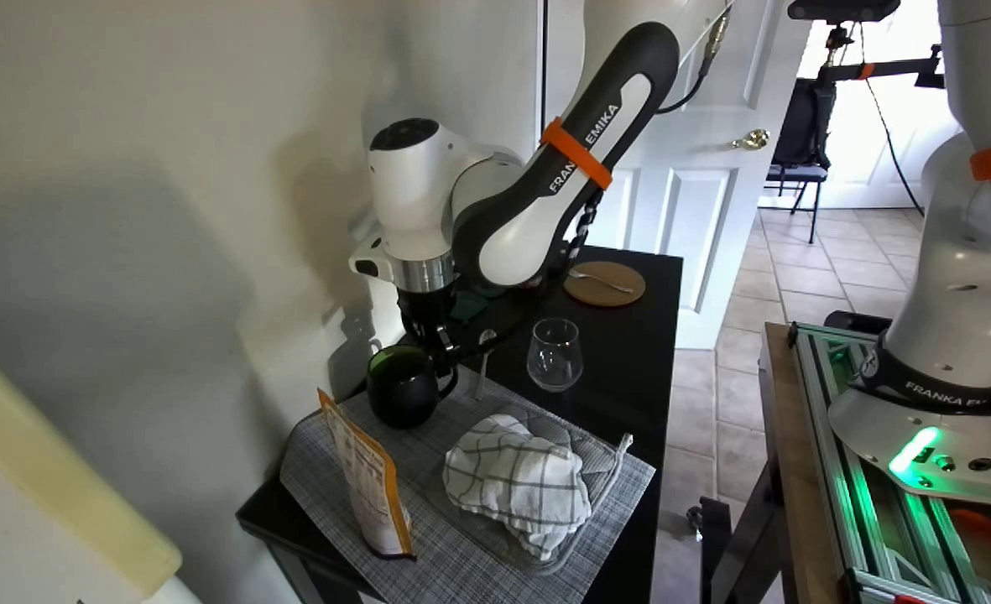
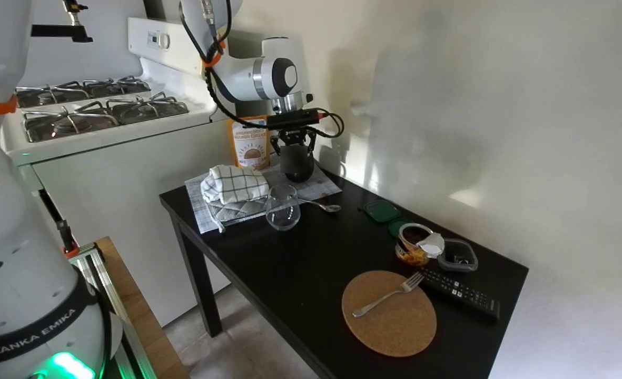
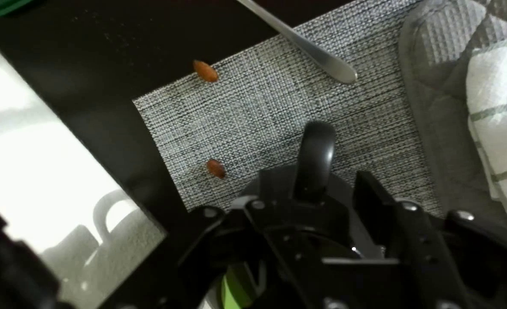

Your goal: Move the black mug to the left then put a bean inside the can

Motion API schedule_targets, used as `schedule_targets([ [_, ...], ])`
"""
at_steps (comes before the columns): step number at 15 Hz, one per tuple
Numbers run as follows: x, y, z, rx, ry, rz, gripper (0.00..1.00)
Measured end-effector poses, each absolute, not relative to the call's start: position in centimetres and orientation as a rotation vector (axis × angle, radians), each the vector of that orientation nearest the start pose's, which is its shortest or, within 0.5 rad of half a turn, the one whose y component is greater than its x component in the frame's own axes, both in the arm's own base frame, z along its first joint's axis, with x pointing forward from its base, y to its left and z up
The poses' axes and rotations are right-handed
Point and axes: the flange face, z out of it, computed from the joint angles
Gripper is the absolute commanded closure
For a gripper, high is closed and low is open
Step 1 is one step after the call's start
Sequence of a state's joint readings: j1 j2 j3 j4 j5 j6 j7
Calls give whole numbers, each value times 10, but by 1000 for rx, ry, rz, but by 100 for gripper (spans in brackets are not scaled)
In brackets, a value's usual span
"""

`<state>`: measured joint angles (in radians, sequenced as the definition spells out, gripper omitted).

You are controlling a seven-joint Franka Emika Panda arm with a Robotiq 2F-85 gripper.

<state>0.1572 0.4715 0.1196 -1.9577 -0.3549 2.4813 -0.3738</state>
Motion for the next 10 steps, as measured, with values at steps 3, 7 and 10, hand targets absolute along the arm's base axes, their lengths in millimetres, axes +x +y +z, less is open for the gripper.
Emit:
schedule_targets([
  [3,605,150,261,-2997,-1340,-128,0],
  [7,600,97,304,-3016,-1138,-201,0],
  [10,596,47,324,-2997,-978,-275,1],
])
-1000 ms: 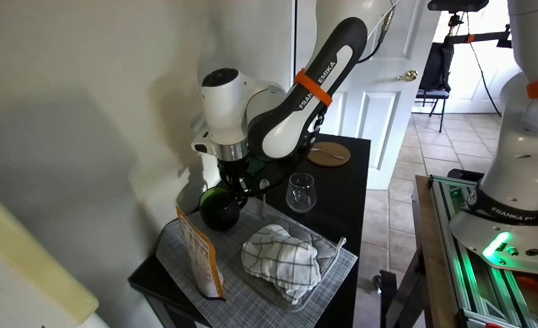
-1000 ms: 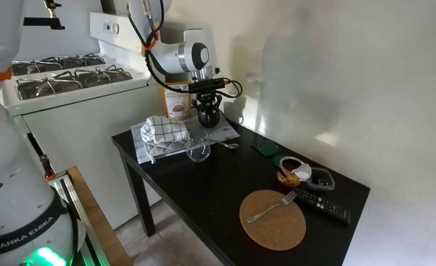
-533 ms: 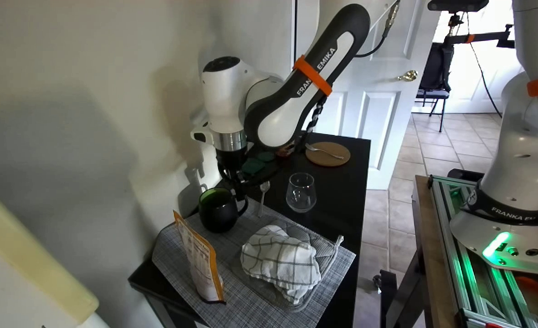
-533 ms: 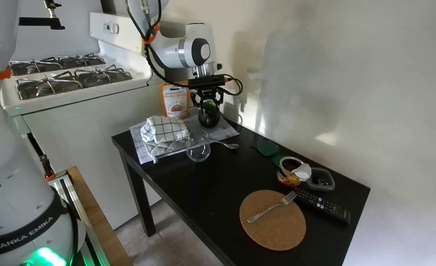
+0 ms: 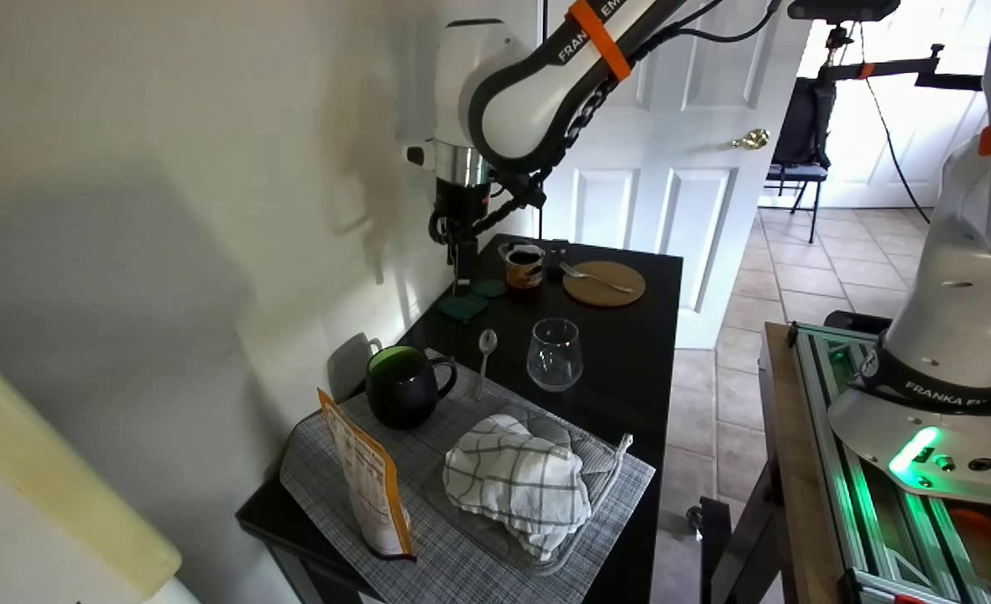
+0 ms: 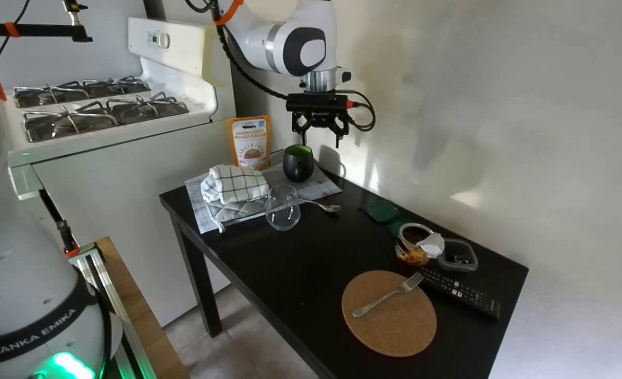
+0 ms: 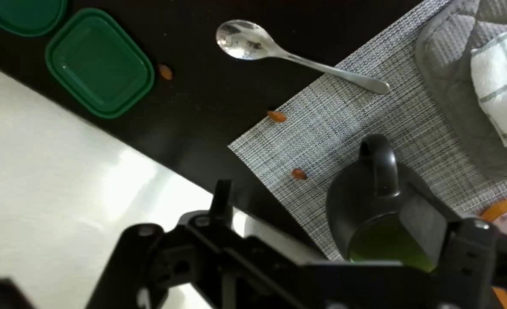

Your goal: Move the black mug to the left then put a bean inside the can

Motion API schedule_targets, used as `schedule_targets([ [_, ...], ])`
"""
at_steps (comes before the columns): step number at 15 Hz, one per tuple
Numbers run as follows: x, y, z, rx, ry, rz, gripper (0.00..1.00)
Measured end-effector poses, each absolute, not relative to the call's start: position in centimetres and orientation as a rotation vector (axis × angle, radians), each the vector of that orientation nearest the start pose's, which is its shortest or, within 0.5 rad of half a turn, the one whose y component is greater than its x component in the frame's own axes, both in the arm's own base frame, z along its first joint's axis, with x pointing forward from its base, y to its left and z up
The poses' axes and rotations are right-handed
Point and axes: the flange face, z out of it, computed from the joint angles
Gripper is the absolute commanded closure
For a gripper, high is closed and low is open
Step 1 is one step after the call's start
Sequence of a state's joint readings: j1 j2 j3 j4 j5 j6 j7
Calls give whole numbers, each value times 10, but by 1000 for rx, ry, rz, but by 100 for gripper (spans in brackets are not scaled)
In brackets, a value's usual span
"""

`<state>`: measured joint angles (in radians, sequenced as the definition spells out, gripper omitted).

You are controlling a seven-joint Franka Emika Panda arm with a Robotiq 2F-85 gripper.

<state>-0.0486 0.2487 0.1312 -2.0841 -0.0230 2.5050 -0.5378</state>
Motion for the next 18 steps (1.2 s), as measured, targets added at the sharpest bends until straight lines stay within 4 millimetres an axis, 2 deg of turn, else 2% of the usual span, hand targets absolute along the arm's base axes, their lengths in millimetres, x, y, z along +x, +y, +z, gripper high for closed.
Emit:
schedule_targets([
  [1,595,35,325,-2959,-985,-299,0],
  [4,592,16,314,-2818,-1148,-289,0],
  [7,586,-6,300,-2701,-1313,-180,0],
  [9,585,-20,292,-2694,-1340,-125,0],
  [15,587,-20,282,-2688,-1364,-98,0],
  [18,595,-23,257,-2682,-1434,-76,0],
])
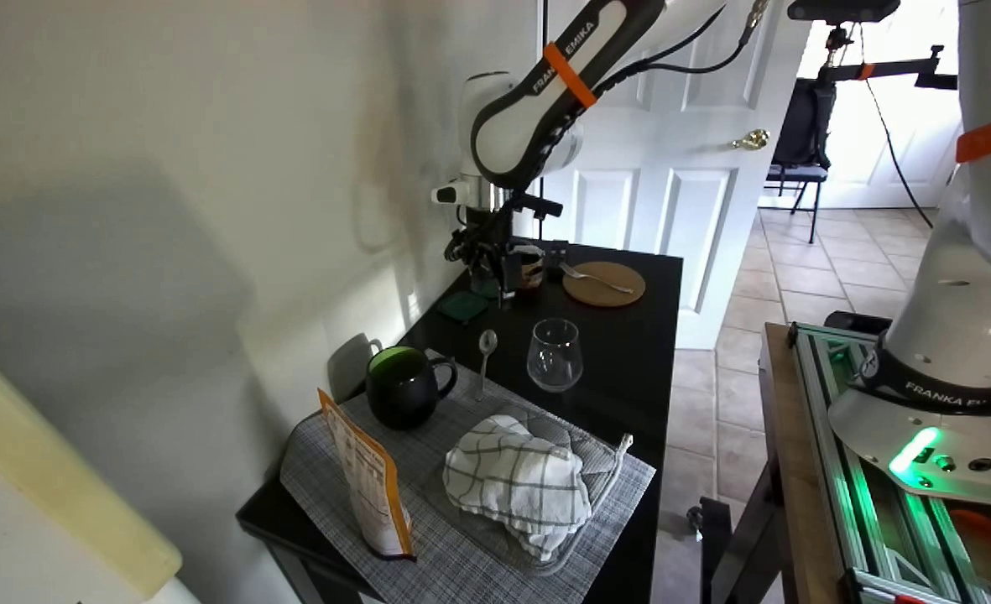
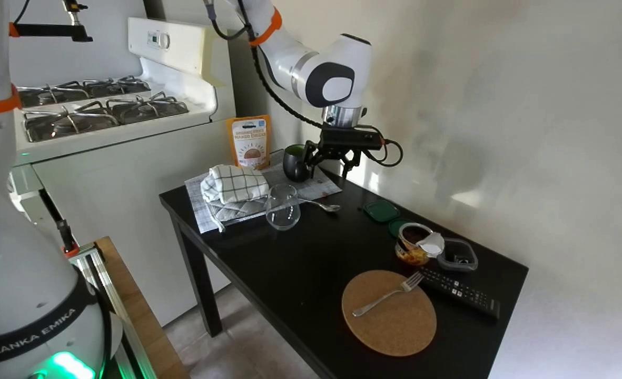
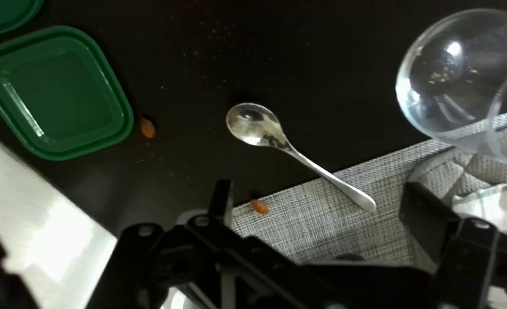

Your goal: Move the black mug to the left then put a bean inside the can

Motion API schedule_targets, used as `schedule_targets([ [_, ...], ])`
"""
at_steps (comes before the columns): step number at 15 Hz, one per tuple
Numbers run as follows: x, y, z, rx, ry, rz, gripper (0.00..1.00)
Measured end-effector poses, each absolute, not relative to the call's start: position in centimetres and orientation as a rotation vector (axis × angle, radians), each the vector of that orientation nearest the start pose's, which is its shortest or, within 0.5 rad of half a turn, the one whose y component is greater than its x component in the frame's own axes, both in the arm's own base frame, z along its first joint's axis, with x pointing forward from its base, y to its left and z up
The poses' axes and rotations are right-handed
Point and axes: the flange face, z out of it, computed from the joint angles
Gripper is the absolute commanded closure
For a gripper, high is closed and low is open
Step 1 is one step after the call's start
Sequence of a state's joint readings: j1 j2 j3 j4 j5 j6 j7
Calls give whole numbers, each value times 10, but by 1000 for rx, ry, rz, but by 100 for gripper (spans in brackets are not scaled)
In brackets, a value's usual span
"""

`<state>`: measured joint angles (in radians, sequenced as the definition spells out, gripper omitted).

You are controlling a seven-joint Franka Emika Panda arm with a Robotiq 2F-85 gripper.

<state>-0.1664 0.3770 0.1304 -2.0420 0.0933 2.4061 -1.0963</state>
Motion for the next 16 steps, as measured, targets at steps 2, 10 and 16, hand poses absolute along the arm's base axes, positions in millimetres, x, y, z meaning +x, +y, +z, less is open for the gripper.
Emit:
schedule_targets([
  [2,604,-23,233,-2678,-1503,-76,0],
  [10,618,-17,210,-2655,-1562,-83,0],
  [16,627,11,191,-2530,-1704,-244,28],
])
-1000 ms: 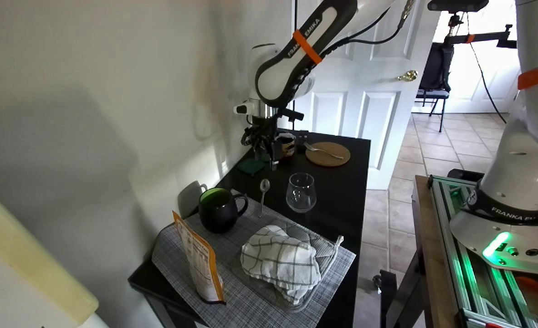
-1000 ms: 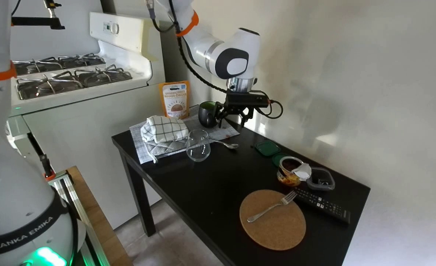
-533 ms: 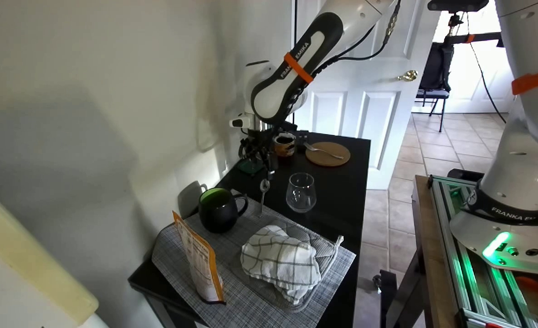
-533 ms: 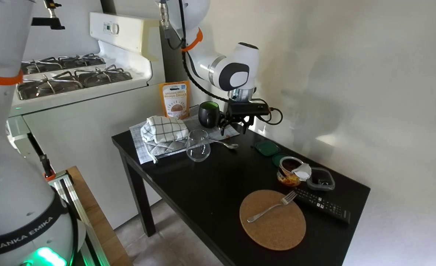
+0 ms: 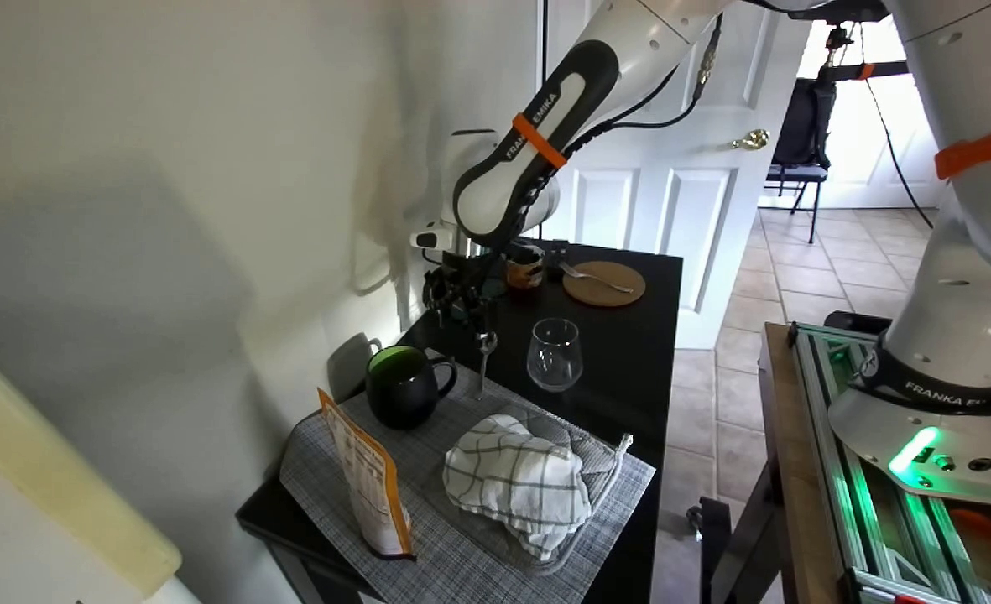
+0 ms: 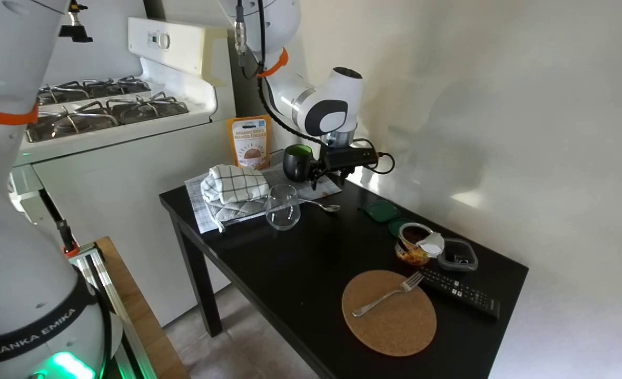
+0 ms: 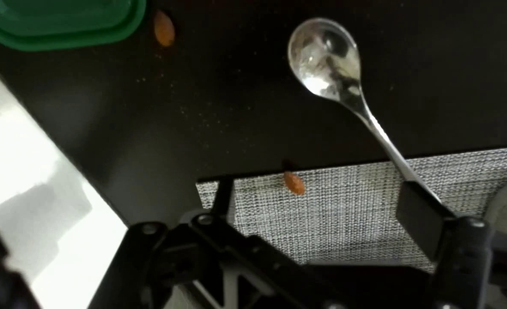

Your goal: Move the black mug to the left then put a bean inside the can

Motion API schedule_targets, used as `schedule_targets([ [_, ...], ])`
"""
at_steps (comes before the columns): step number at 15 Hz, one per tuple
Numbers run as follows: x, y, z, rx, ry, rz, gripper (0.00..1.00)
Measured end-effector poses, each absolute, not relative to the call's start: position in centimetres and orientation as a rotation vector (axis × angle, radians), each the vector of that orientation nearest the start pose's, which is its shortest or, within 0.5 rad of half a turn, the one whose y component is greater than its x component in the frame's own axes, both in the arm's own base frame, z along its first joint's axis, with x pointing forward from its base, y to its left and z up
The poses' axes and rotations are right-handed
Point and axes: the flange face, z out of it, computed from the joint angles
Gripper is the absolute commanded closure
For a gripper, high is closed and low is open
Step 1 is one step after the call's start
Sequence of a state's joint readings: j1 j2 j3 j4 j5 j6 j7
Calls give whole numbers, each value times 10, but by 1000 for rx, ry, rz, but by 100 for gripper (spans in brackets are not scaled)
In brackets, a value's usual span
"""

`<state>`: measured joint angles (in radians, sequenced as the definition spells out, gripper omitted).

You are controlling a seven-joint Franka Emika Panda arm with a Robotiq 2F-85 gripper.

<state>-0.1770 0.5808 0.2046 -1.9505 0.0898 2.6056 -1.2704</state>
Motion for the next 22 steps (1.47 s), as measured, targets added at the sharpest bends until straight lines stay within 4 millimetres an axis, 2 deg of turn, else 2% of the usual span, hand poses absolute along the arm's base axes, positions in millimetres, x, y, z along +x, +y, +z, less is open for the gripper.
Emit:
schedule_targets([
  [2,631,18,180,-2502,-1744,-278,37],
  [4,635,21,171,-2492,-1773,-319,42],
  [5,638,22,166,-2491,-1779,-334,39],
  [8,644,23,157,-2478,-1794,-357,43],
  [10,645,24,153,-2466,-1804,-357,57],
  [11,646,25,152,-2461,-1811,-356,73],
  [14,647,25,154,-2459,-1813,-362,99],
  [22,646,18,161,-2471,-1794,-374,98],
])
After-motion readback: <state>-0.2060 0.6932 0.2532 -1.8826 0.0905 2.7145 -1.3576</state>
